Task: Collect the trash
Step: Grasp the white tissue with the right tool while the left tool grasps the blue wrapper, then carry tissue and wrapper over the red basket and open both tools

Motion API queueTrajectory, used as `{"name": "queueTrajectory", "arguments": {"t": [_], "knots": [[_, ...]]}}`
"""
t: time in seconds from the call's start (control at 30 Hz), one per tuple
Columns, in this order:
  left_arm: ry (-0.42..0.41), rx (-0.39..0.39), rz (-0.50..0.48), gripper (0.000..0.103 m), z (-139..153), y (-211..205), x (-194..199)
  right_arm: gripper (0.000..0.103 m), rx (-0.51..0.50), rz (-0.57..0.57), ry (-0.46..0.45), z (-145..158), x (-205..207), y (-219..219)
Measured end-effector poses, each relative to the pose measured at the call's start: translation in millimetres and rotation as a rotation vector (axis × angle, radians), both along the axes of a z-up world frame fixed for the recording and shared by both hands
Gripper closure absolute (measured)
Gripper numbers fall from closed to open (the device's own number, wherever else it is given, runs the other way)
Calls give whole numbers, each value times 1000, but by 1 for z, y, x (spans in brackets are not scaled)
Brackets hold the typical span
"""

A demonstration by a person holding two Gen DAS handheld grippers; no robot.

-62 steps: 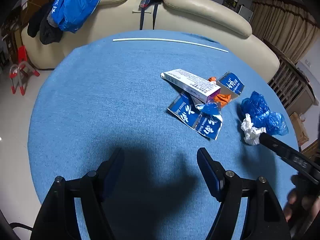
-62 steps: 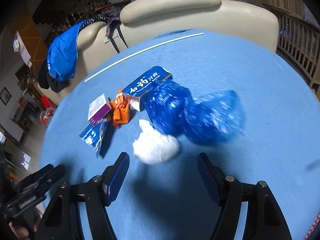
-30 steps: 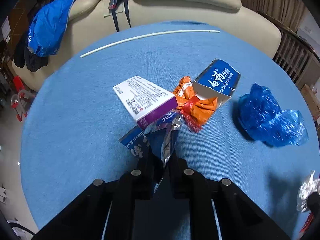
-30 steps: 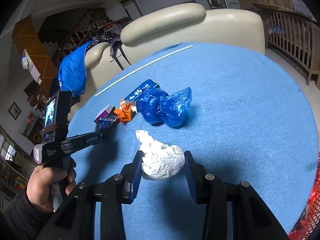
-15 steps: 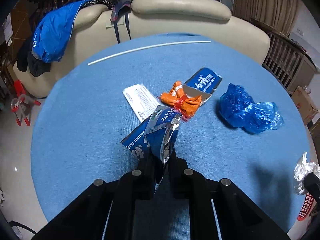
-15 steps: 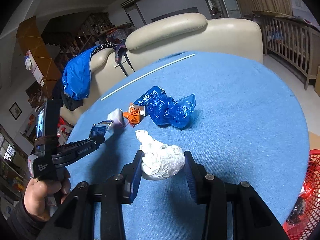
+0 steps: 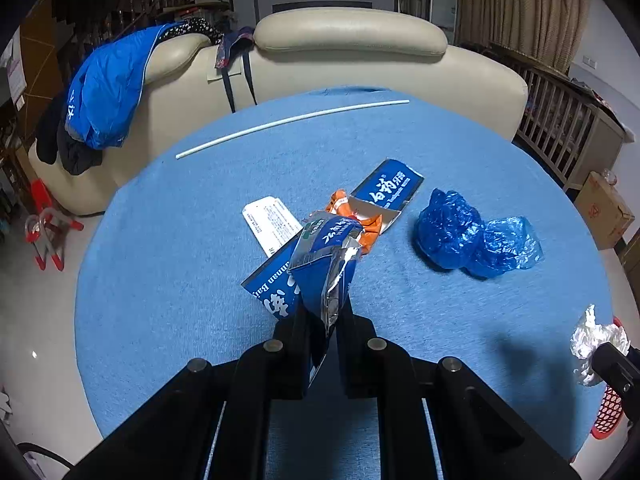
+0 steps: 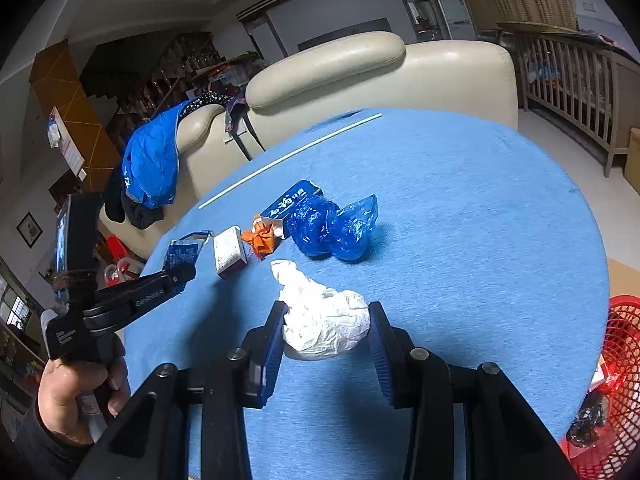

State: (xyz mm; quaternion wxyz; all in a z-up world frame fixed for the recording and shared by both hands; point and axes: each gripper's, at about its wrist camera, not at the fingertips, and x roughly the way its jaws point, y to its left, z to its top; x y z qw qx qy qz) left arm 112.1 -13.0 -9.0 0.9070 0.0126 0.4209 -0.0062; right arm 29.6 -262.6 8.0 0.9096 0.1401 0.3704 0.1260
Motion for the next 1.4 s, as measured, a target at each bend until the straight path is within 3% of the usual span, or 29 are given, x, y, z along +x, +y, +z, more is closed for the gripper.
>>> {"name": "queueTrajectory", "arguments": {"t": [0.27,0.47,0.73,1.0,1.23,1.4], "knots": [[-18,-38,-58,91,5,-22,-8,61,15,-77,-5,-1,-15,-30],[-24,-47,-154,91,11,-68,-16,61,48,-207,4,-7,-40,-85],[-29,-57,-334,91,24,-152,-43,61,53,-412,8,-14,-90,-175],[-8,-72,-572,91,32,-256,-86,61,3,-621,106,-48,-137,-271],[29,-54,-744,91,22,-333,-121,61,-8,-662,165,-72,-147,-310],[50,-23,-774,91,16,-362,-129,61,-3,-653,198,-85,-145,-318]]}}
